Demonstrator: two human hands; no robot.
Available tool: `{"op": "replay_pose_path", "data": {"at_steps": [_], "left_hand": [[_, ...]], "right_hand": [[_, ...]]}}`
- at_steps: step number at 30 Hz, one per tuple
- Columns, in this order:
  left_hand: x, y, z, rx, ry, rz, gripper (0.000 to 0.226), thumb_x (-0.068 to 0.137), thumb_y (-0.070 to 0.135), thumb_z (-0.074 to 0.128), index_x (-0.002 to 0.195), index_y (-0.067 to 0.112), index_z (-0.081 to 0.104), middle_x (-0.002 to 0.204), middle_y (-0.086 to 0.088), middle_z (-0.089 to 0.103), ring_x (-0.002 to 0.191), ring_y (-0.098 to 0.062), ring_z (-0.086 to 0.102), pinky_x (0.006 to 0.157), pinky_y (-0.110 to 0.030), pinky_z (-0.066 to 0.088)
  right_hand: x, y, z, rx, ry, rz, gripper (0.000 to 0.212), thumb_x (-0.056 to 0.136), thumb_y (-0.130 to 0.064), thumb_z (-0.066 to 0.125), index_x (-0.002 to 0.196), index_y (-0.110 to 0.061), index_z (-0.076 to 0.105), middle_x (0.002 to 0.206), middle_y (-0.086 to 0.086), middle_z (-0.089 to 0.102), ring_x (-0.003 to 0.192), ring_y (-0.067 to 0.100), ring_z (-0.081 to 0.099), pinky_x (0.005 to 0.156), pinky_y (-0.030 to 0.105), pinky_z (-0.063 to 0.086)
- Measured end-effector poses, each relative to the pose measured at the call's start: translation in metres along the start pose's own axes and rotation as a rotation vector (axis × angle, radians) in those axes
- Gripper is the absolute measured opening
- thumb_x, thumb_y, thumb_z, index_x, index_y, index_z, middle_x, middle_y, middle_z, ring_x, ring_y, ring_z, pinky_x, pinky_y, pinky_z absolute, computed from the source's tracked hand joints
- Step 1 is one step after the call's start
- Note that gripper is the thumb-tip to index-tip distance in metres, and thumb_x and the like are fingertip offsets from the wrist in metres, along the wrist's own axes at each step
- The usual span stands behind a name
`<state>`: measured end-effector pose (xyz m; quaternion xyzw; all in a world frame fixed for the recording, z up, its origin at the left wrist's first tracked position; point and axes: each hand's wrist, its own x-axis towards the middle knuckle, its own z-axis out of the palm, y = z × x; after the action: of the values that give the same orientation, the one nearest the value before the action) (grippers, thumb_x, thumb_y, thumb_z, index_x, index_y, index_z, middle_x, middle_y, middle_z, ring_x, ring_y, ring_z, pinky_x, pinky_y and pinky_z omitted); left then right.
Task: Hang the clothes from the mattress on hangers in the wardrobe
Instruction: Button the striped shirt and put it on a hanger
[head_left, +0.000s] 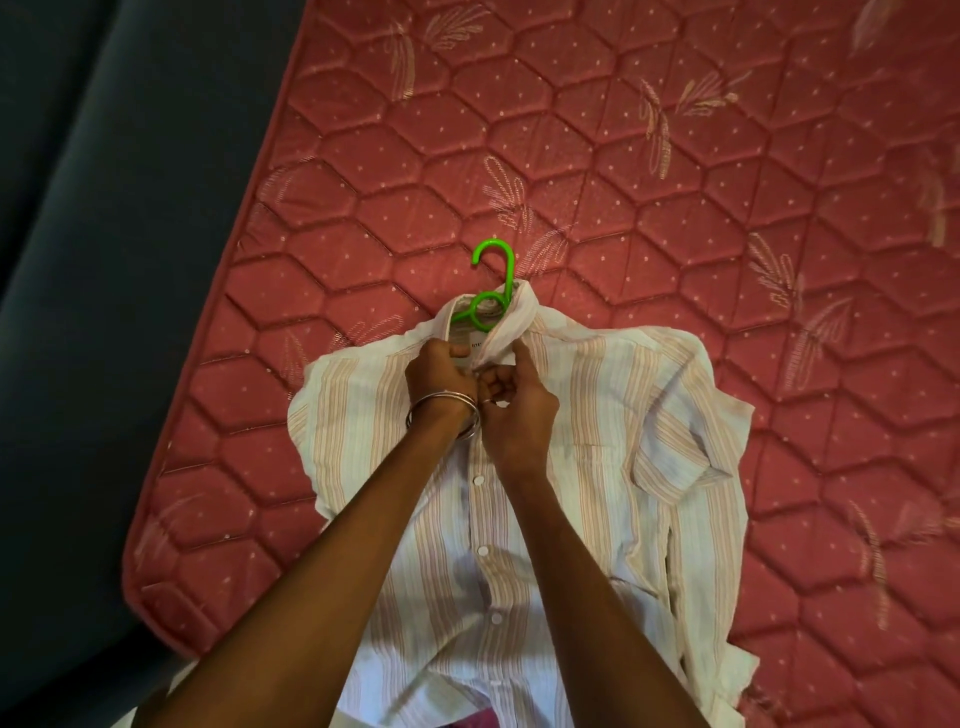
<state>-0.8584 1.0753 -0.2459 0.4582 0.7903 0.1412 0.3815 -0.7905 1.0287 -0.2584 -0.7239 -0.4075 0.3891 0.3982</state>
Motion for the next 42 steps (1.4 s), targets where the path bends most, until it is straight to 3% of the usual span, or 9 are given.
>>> {"op": "replay_pose_path", "data": {"at_steps": [8, 12, 15, 19, 23, 28, 33, 38, 42], "left_hand": [[0.011, -0.008, 0.002, -0.040, -0.090, -0.032, 0.027, 0.082, -0.001, 0.059, 0.108, 0.003, 0.065, 0.112, -0.013, 0.066, 0.105, -0.030, 0.060, 0.092, -0.032, 0.048], [0.015, -0.017, -0.003, -0.024, -0.162, 0.148, 0.031, 0.082, -0.007, 0.051, 0.109, 0.008, 0.055, 0.070, 0.002, 0.053, 0.073, -0.025, 0.052, 0.077, -0.043, 0.051], [0.014, -0.018, -0.007, 0.041, -0.126, 0.168, 0.032, 0.083, -0.003, 0.054, 0.112, 0.012, 0.054, 0.061, 0.003, 0.046, 0.068, -0.024, 0.050, 0.070, -0.038, 0.047], [0.017, -0.020, -0.006, -0.020, -0.139, 0.170, 0.033, 0.080, -0.001, 0.061, 0.105, 0.019, 0.055, 0.073, -0.006, 0.069, 0.078, -0.026, 0.067, 0.079, -0.041, 0.053], [0.014, -0.015, -0.009, -0.035, -0.164, 0.292, 0.031, 0.080, -0.008, 0.058, 0.105, 0.011, 0.058, 0.069, -0.001, 0.068, 0.077, -0.020, 0.068, 0.074, -0.025, 0.051], [0.016, -0.021, -0.012, 0.016, -0.194, 0.436, 0.025, 0.085, -0.001, 0.058, 0.107, 0.010, 0.063, 0.084, -0.006, 0.071, 0.084, -0.022, 0.066, 0.079, -0.032, 0.052], [0.046, -0.052, -0.040, 0.007, 0.194, 0.464, 0.027, 0.085, 0.021, 0.053, 0.100, 0.005, 0.068, 0.099, -0.014, 0.065, 0.090, -0.032, 0.062, 0.078, -0.040, 0.050], [0.085, -0.071, -0.052, 0.498, -0.160, 0.320, 0.049, 0.085, 0.017, 0.063, 0.133, 0.021, 0.053, 0.130, -0.011, 0.056, 0.120, -0.031, 0.051, 0.103, -0.042, 0.037], [0.093, -0.078, -0.053, 0.440, -0.141, 0.262, 0.049, 0.083, 0.029, 0.067, 0.130, 0.029, 0.055, 0.127, -0.012, 0.054, 0.121, -0.033, 0.048, 0.104, -0.042, 0.035]], "right_hand": [[0.009, 0.008, -0.004, -0.008, -0.116, -0.050, 0.055, 0.081, 0.006, 0.059, 0.135, 0.001, 0.047, 0.069, -0.013, 0.054, 0.066, -0.009, 0.055, 0.069, 0.004, 0.040], [0.012, 0.012, -0.010, 0.087, -0.148, 0.006, 0.054, 0.081, -0.003, 0.061, 0.134, -0.012, 0.051, 0.075, -0.006, 0.065, 0.074, 0.013, 0.065, 0.074, 0.040, 0.055], [0.012, 0.011, -0.012, -0.014, -0.082, -0.002, 0.058, 0.080, -0.002, 0.067, 0.135, -0.013, 0.051, 0.078, -0.005, 0.069, 0.072, 0.008, 0.065, 0.074, 0.027, 0.054], [0.015, 0.007, -0.018, -0.116, -0.147, -0.050, 0.069, 0.076, -0.012, 0.079, 0.137, -0.006, 0.048, 0.074, -0.008, 0.064, 0.064, 0.004, 0.061, 0.067, 0.003, 0.043], [0.017, 0.004, -0.021, -0.240, -0.149, -0.088, 0.068, 0.076, -0.012, 0.076, 0.137, -0.004, 0.047, 0.076, 0.000, 0.071, 0.069, 0.013, 0.067, 0.073, 0.023, 0.052], [0.031, -0.005, -0.037, -0.372, -0.300, -0.136, 0.052, 0.081, -0.018, 0.072, 0.129, -0.006, 0.056, 0.080, 0.007, 0.074, 0.079, 0.025, 0.070, 0.077, 0.038, 0.054], [0.087, -0.030, -0.048, -0.338, 0.058, -0.139, 0.016, 0.089, -0.007, 0.059, 0.101, -0.002, 0.069, 0.085, 0.014, 0.071, 0.077, 0.026, 0.066, 0.073, 0.036, 0.052], [0.163, -0.018, -0.007, -0.506, -0.318, 0.054, 0.018, 0.081, -0.012, 0.071, 0.089, -0.002, 0.060, 0.086, 0.015, 0.062, 0.085, 0.028, 0.059, 0.080, 0.042, 0.049], [0.165, -0.021, 0.011, -0.424, -0.321, 0.070, 0.016, 0.074, 0.003, 0.071, 0.070, -0.011, 0.063, 0.067, 0.003, 0.055, 0.072, 0.019, 0.052, 0.076, 0.045, 0.052]]}}
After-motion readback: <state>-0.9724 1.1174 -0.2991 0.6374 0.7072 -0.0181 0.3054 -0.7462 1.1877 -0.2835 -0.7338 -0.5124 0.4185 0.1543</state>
